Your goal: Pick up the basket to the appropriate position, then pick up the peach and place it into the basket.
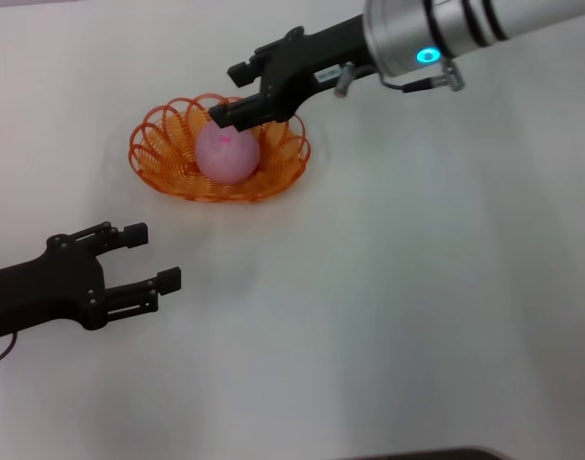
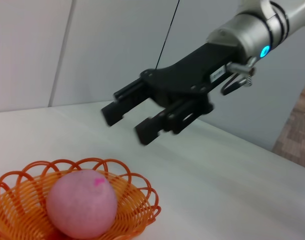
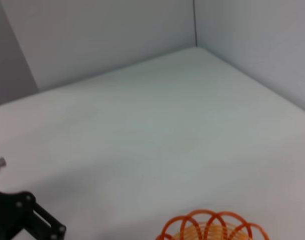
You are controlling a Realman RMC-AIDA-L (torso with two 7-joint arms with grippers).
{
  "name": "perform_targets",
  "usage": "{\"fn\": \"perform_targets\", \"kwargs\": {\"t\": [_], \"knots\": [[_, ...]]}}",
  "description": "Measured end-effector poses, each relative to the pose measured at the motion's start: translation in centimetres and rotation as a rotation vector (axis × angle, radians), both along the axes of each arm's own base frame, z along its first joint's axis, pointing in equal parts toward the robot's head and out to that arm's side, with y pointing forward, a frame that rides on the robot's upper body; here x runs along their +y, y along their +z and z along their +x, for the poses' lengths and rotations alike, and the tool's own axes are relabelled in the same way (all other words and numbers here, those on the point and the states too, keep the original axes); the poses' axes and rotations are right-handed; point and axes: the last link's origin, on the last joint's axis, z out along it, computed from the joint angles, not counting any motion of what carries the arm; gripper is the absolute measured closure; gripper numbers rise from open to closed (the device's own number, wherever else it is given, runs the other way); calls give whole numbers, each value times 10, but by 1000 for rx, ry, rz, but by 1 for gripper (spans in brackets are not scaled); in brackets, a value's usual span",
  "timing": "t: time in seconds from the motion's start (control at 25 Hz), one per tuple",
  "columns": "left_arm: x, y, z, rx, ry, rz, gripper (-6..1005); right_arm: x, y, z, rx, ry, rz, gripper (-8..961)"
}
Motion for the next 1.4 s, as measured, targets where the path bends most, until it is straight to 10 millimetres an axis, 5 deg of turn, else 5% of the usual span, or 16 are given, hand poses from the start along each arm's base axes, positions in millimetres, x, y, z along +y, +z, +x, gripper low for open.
{"fn": "perform_targets", "kwargs": {"t": [0.44,0.84,1.12,1.4], "knots": [[2,1,1,2,-6,3,181,-25,47,28,168,1,8,288],[3,3,1,8,-11,7,181,-59,91,83,310,-31,70,290],[3,5,1,12,-11,14,181,-85,100,113,338,-35,110,291],[4,6,0,14,-9,26,181,-109,83,135,334,11,119,293]]}}
